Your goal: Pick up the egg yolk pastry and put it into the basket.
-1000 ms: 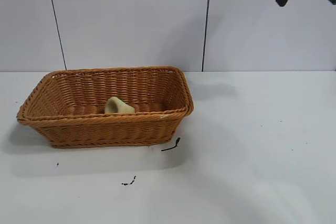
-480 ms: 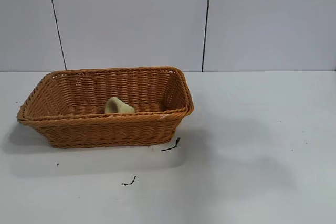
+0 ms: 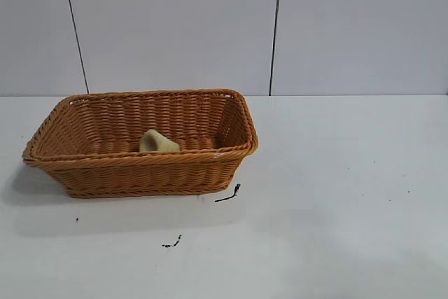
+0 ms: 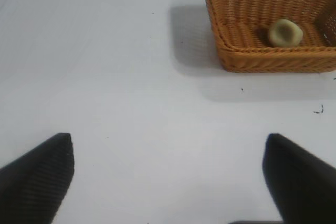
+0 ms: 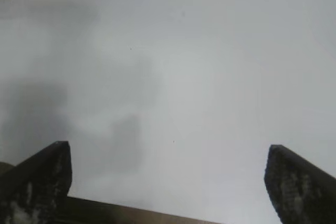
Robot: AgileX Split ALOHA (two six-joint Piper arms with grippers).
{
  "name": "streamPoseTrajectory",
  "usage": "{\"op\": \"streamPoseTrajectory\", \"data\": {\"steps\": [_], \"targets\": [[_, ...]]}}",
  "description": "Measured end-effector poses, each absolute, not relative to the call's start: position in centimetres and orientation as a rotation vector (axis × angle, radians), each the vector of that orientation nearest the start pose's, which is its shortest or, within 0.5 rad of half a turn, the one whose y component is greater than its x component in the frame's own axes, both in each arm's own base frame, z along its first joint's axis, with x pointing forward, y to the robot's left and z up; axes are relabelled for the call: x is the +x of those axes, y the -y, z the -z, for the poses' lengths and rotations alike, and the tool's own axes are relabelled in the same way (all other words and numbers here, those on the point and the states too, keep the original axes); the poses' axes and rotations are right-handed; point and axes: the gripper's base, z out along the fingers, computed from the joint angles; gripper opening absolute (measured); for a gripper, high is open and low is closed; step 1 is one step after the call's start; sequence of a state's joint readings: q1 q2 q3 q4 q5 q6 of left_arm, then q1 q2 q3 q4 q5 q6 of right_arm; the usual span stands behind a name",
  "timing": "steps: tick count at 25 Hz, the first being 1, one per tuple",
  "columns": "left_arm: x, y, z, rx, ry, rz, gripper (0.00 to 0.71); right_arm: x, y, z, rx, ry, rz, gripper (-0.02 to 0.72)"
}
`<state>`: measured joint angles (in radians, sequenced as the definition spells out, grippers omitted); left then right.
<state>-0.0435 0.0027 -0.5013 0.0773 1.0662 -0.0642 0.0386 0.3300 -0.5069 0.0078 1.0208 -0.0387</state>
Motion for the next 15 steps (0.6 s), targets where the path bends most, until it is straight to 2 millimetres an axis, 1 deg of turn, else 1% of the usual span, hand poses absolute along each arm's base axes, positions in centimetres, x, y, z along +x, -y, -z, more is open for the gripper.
{"op": "streamPoseTrajectory", "data": {"steps": [9, 11, 15], "targets": [[-0.5, -0.6, -27.7, -0.025, -2.049, -0.026, 0.696, 0.0, -0.1, -28.0, -0.08, -2.028, -0.015, 0.693], [-0.5, -0.6, -27.7, -0.025, -2.049, -0.026, 0.696, -0.4, -0.1, -28.0, -0.079, -2.003, -0.017, 0.693], [-0.5, -0.6, -27.7, -0.025, -2.049, -0.026, 0.696, -0.4, -0.1, -28.0, -0.079, -2.002, -0.018, 0.693]]}}
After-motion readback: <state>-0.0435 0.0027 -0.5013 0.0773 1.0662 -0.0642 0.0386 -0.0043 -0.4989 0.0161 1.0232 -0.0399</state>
